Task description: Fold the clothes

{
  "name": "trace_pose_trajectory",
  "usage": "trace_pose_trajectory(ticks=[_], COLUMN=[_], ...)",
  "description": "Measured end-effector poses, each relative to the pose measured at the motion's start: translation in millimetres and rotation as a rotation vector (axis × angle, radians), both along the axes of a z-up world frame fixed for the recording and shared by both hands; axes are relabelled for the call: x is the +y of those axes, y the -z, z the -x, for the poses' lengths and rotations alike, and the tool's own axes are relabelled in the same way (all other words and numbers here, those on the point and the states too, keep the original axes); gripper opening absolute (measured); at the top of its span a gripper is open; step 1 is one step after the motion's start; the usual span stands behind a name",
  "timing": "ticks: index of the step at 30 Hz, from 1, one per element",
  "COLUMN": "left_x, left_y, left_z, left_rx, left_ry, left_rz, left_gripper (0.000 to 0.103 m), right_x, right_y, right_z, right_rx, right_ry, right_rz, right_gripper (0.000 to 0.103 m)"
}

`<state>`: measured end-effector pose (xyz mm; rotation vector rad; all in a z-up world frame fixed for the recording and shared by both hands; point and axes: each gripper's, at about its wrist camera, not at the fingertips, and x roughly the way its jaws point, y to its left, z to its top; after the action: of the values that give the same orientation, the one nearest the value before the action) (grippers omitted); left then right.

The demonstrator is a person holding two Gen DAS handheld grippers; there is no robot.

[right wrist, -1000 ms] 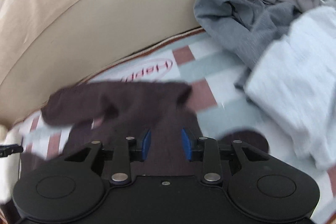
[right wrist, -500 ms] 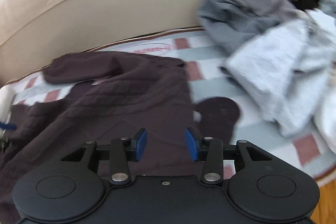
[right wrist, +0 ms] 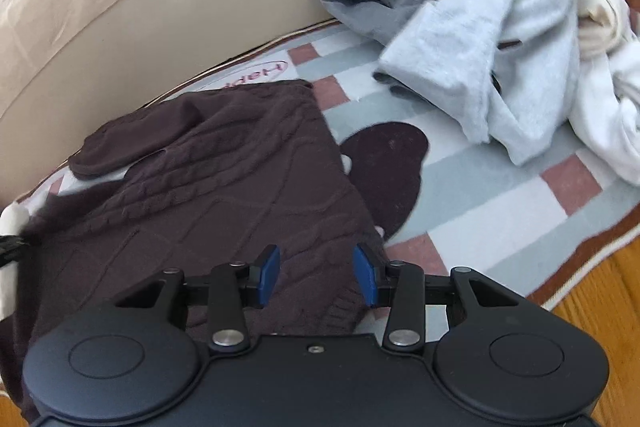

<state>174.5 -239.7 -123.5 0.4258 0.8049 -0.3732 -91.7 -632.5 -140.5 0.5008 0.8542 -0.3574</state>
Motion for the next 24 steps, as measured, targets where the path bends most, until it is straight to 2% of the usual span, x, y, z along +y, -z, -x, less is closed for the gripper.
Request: trace_pose_trajectory(ticks=[1, 2, 4, 6, 8, 10, 11, 13, 15, 16, 19, 21, 24], left_x=[8, 13, 17, 20, 14, 0, -6, -16, -28, -36, -62, -79, -101], left_y=[-3, -3, 5, 23, 35, 30, 26, 6, -15, -24, -37, -36, -25], left_z=[-8, -15, -24, -35, -33, -17, -8, 10, 33, 47, 74, 87, 103], left_rx=[0.012, 0.004, -0.064, 0.02, 0.097, 0.061, 0.046, 0.044, 0.042, 0.041, 0.123, 0.212, 0.279], left_ry=[-0.051, -0.094, -0.165, -0.207, -0.206, -0.177, -0.161, -0.124, -0.058, -0.008, 0.15, 0.231, 0.313], left_rz=[0.034, 0.034, -0.046, -0.052, -0.065, -0.128, -0.148, -0.104, -0.038, 0.002, 0.135, 0.226, 0.257], left_gripper=[0.008, 0.007, 0.007, 0.006, 0.006, 0.008, 0.011, 0.018, 0.045, 0.048, 0.049, 0.049, 0.049], right_x=[-3, -7, -14, -20, -27, -35, -40, -46, -42, -38, -20, -15, -11], right_y=[4, 7, 15, 24, 32, 40, 44, 55, 64, 68, 75, 76, 80], right_z=[0, 0, 2, 4, 7, 11, 13, 16, 18, 19, 14, -1, -16], right_rx=[0.004, 0.008, 0.013, 0.017, 0.018, 0.003, -0.02, -0.054, -0.023, -0.003, 0.017, -0.009, -0.036], right_ry=[0.012, 0.025, 0.055, 0.088, 0.124, 0.16, 0.179, 0.212, 0.25, 0.26, 0.227, 0.18, 0.169], right_rz=[-0.019, -0.039, -0.084, -0.132, -0.184, -0.259, -0.32, -0.44, -0.518, -0.543, -0.558, -0.46, -0.294], right_gripper=[0.046, 0.046, 0.046, 0.046, 0.047, 0.047, 0.047, 0.051, 0.054, 0.056, 0.056, 0.056, 0.055])
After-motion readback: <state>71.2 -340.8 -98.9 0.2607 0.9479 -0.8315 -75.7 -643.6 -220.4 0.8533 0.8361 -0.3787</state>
